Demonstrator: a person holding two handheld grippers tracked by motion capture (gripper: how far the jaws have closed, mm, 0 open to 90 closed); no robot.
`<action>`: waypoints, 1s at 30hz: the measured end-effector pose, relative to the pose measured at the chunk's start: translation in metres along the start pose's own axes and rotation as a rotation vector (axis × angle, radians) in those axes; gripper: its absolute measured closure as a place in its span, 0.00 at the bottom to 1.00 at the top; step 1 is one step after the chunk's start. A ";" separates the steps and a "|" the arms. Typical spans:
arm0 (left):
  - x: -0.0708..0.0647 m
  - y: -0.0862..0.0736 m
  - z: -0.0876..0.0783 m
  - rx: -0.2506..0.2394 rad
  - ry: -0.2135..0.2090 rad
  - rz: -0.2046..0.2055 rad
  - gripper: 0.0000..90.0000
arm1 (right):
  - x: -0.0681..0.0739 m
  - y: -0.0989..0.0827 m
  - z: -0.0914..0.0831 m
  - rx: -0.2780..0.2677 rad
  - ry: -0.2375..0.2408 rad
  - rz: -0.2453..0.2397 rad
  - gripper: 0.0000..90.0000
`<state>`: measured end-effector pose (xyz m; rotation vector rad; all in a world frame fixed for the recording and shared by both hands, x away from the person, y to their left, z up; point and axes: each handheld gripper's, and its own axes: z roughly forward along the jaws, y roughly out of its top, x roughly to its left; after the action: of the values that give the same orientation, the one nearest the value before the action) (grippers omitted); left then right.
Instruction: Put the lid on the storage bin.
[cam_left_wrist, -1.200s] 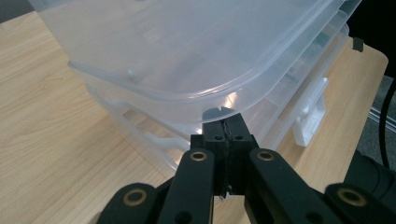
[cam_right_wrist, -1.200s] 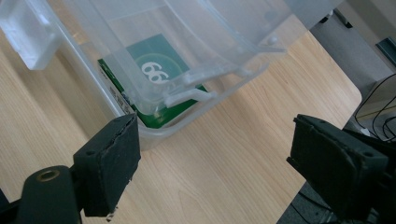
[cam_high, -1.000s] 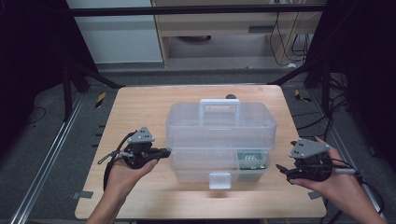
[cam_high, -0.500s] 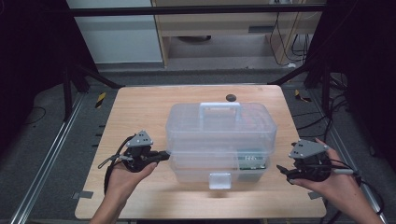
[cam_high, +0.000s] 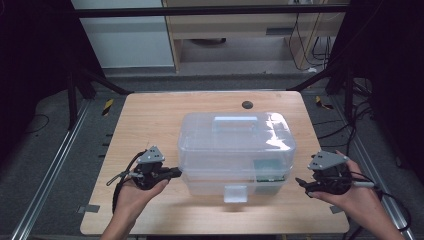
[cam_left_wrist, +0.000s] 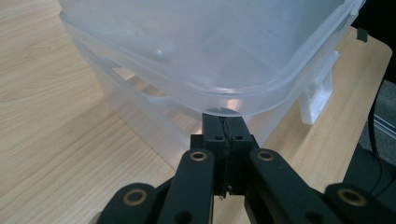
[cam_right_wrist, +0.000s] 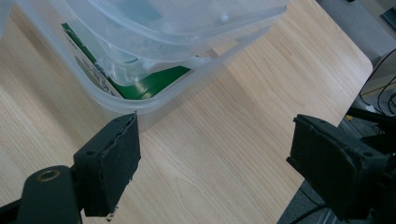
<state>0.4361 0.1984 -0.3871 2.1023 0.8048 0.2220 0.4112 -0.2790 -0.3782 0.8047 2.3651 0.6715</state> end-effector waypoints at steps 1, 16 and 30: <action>0.000 0.000 0.000 0.000 0.000 0.000 1.00 | 0.000 0.000 0.001 0.003 -0.004 -0.001 0.18; 0.016 -0.001 -0.009 0.010 0.070 0.018 1.00 | -0.023 -0.005 0.030 0.030 -0.036 0.066 0.19; 0.087 -0.016 0.006 0.113 0.229 -0.052 1.00 | -0.044 -0.008 0.072 0.061 -0.079 0.123 0.28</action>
<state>0.4988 0.2552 -0.4134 2.1848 1.0275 0.4034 0.4832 -0.2939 -0.4205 0.9923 2.2885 0.6083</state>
